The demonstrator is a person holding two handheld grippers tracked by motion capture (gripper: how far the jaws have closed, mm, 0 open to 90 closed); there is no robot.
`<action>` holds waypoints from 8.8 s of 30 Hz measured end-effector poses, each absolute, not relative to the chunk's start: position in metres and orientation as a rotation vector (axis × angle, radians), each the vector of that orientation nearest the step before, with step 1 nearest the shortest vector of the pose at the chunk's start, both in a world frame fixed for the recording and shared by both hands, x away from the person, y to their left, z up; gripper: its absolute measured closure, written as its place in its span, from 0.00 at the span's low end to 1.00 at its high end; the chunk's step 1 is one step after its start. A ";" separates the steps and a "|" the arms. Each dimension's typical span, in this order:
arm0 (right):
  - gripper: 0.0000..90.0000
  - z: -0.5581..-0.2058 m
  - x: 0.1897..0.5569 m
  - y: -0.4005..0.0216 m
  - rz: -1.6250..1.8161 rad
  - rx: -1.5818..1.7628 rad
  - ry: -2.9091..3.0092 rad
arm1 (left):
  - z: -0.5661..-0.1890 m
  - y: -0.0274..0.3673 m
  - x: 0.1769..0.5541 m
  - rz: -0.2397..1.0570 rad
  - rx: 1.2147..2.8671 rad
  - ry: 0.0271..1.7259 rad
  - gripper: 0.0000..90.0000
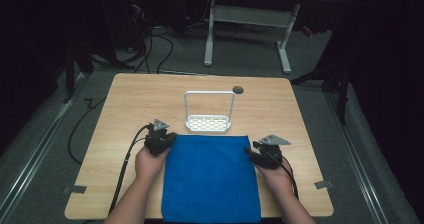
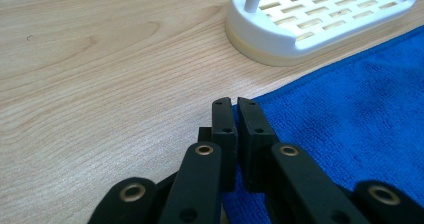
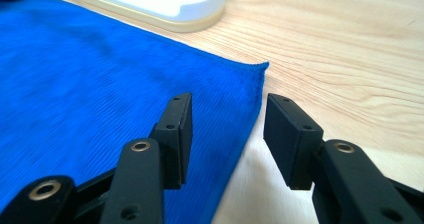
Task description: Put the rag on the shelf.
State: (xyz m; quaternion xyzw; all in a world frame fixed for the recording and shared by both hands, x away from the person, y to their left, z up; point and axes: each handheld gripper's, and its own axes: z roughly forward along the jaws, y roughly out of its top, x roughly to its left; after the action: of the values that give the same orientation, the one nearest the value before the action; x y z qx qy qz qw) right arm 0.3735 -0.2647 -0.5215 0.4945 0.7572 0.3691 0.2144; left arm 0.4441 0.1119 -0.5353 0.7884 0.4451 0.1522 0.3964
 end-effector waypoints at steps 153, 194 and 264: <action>0.99 -0.349 0.487 -0.237 1.221 1.073 1.740 | -0.368 0.123 0.532 0.797 1.742 0.944 0.98; 0.99 -0.461 0.488 -0.239 1.155 1.240 1.918 | -0.488 0.116 0.513 0.524 1.923 0.995 0.98; 0.77 -0.465 0.452 -0.291 1.048 1.327 1.840 | -0.498 0.186 0.485 0.611 1.853 1.207 0.51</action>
State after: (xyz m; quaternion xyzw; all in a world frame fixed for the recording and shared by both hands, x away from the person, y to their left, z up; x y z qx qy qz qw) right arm 0.4518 -0.2909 -0.4647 0.5037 0.6986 0.3980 0.3159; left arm 0.4848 0.1861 -0.4978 0.7362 0.4796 0.2428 0.4112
